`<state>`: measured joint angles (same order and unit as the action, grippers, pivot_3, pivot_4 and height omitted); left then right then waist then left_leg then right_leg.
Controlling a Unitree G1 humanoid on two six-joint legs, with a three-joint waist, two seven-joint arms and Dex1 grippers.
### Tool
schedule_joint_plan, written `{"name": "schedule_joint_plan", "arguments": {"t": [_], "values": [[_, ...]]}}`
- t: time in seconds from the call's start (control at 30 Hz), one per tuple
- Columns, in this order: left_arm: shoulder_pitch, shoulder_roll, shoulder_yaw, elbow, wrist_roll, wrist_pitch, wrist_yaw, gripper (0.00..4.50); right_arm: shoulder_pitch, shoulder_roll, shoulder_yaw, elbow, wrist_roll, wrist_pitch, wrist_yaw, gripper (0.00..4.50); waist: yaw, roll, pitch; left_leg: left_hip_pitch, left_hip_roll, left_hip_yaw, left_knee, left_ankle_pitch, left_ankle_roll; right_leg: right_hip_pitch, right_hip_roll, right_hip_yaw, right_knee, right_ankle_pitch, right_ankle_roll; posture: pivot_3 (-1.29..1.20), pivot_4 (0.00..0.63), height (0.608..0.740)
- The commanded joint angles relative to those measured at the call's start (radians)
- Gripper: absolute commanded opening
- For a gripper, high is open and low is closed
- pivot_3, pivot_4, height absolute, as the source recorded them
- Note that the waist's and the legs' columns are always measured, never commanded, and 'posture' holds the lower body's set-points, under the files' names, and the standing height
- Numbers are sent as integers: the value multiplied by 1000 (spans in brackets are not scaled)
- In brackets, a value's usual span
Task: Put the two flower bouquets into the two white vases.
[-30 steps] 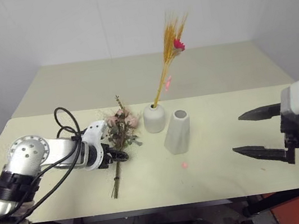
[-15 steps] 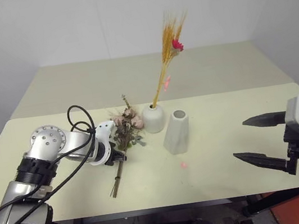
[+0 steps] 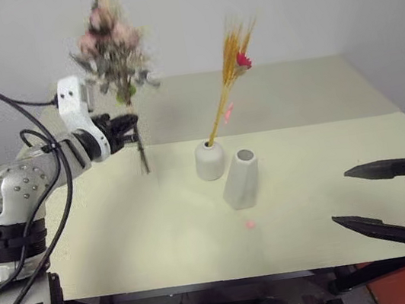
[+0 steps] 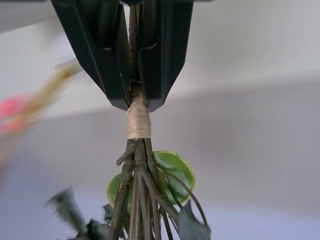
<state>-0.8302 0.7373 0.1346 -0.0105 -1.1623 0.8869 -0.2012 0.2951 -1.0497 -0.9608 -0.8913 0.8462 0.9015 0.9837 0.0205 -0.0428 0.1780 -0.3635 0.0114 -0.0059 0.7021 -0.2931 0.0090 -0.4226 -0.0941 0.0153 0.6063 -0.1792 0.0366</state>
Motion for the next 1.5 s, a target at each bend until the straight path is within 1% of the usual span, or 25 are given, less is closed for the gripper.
{"name": "schedule_joint_plan", "arguments": {"t": [0.03, 0.1, 0.2, 0.27, 0.4, 0.5, 0.57, 0.7, 0.87, 1.03, 1.2, 1.3, 1.5], "values": [[-49, -74, 63, -25, -34, -93, -274, 8, 20, -8, -51, 27, -44, -13, 8, 4500, 2, 0, 0, 0, 0, 0, 0, 0, 0, 0, 0, 0, 0, 0, 0, 0, 150, 740], [-80, -149, 32, -12, -1, -142, -399, 8, 38, 0, -60, 33, -63, -15, 13, 4500, 4, 0, 0, -1, 0, 0, 0, 0, 0, 0, 0, 0, -1, 0, 0, 0, 150, 740], [-116, -241, -27, 25, 78, -195, -529, 8, 52, 15, -74, 24, -68, -11, 7, 4500, 3, 0, 0, -2, -1, 0, 0, 0, 0, 0, 0, 0, -2, 0, 0, 0, 150, 740], [-121, -295, -71, 50, 160, -273, -621, 8, 68, 31, -95, 8, -68, -6, 4, 4500, 2, 0, 0, -4, -1, 0, 0, 0, 1, 1, 0, 1, -2, 0, 0, 0, 150, 740], [-165, -397, -122, 161, 254, -336, -729, 8, 110, 68, -154, -34, -58, 12, -12, 4500, -4, 0, 0, -5, -1, 0, 0, 0, 1, 1, 0, 1, -2, 0, 0, 0, 150, 740], [-186, -442, -175, 241, 369, -423, -809, 8, 136, 96, -203, -70, -36, 21, -31, 4500, -8, 0, 0, -6, -1, -1, 0, -1, 1, 1, 1, 1, -3, 0, 1, 0, 150, 740], [-202, -466, -179, 279, 399, -439, -837, 8, 158, 115, -232, -90, -27, 25, -41, 4500, -9, 0, 0, -6, -1, -1, 0, -1, 2, 1, 1, 1, -3, 0, 1, 0, 150, 740], [-217, -488, -186, 320, 458, -473, -905, 8, 209, 146, -283, -122, -10, 26, -54, 4500, -10, 0, 0, -6, 0, -1, 0, -1, 2, 0, 1, 1, -3, 0, 1, 0, 150, 740], [-224, -502, -173, 347, 492, -479, -930, 8, 250, 164, -312, -137, 8, 10, -73, 4500, -9, 0, 0, -6, 0, -1, 0, -1, 2, 1, 1, 1, -4, -2, 4, 0, 150, 740], [-227, -520, -155, 359, 520, -488, -908, 8, 254, 154, -283, -132, 5, -4, -101, 4500, -9, 0, 0, -6, 0, -1, 0, -1, 2, 1, 1, 1, -4, -2, 4, 0, 150, 740], [-249, -545, -99, 376, 497, -460, -869, 8, 238, 136, -249, -121, 2, -11, -121, 4500, -9, 0, 0, -6, 1, -1, 0, -1, 2, 0, 2, 1, -4, -2, 5, 0, 150, 740], [-248, -543, -118, 385, 542, -479, -869, 8, 233, 127, -232, -114, -6, -15, -124, 4500, -9, 0, 0, -5, 1, -1, 1, -1, 3, 0, 2, 1, -4, -1, 4, 0, 150, 740], [-215, -542, -128, 339, 537, -447, -895, 8, 230, 120, -207, -109, -22, -21, -128, 4500, -9, 0, 0, -5, 1, -1, 1, -2, 3, 0, 2, 1, -5, -1, 4, 0, 150, 740]]}}
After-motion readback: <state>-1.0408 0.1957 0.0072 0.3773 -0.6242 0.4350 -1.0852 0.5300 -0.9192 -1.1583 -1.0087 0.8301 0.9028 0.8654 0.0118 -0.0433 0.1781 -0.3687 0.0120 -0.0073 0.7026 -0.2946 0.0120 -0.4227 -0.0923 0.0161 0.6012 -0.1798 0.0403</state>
